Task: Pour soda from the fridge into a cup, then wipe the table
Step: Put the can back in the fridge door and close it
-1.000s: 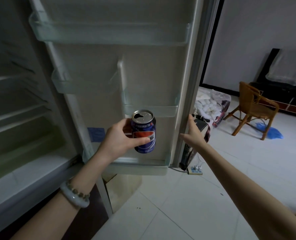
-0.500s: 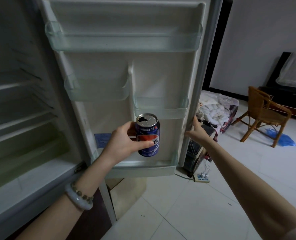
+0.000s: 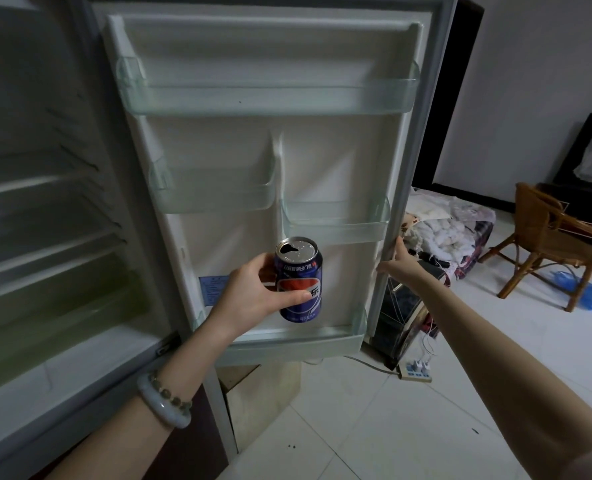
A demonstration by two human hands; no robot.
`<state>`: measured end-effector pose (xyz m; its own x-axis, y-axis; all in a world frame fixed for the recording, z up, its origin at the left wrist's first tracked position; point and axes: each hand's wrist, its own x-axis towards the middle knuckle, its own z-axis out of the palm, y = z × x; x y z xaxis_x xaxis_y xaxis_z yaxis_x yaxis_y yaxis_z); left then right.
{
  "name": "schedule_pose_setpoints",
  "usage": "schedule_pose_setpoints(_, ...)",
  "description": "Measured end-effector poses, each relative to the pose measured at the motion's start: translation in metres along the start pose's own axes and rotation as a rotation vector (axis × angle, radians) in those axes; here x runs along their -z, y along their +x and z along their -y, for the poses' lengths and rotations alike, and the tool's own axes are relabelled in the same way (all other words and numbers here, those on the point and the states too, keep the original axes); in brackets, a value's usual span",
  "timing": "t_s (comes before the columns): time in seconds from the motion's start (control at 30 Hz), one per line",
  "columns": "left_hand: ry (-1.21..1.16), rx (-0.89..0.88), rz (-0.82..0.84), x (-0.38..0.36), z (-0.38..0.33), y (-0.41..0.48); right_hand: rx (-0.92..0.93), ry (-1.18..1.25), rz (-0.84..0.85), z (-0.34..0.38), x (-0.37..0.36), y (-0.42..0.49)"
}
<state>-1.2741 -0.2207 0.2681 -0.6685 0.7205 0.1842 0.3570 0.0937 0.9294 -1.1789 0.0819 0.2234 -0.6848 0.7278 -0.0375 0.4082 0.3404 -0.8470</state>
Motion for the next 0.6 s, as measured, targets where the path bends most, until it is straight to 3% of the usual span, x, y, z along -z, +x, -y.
schedule_pose_setpoints(0.13,0.005,0.008,0.004,0.001,0.004,0.004,0.000,-0.187,-0.044,0.007,0.002,-0.016)
schedule_pose_setpoints(0.4,0.071,-0.030,0.049,0.001,-0.004,0.005,0.155,-0.536,0.159,0.057,0.018,-0.095)
schedule_pose_setpoints(0.6,0.077,-0.084,0.068,-0.005,-0.026,0.009,0.329,-0.274,0.389,0.106,0.004,-0.134)
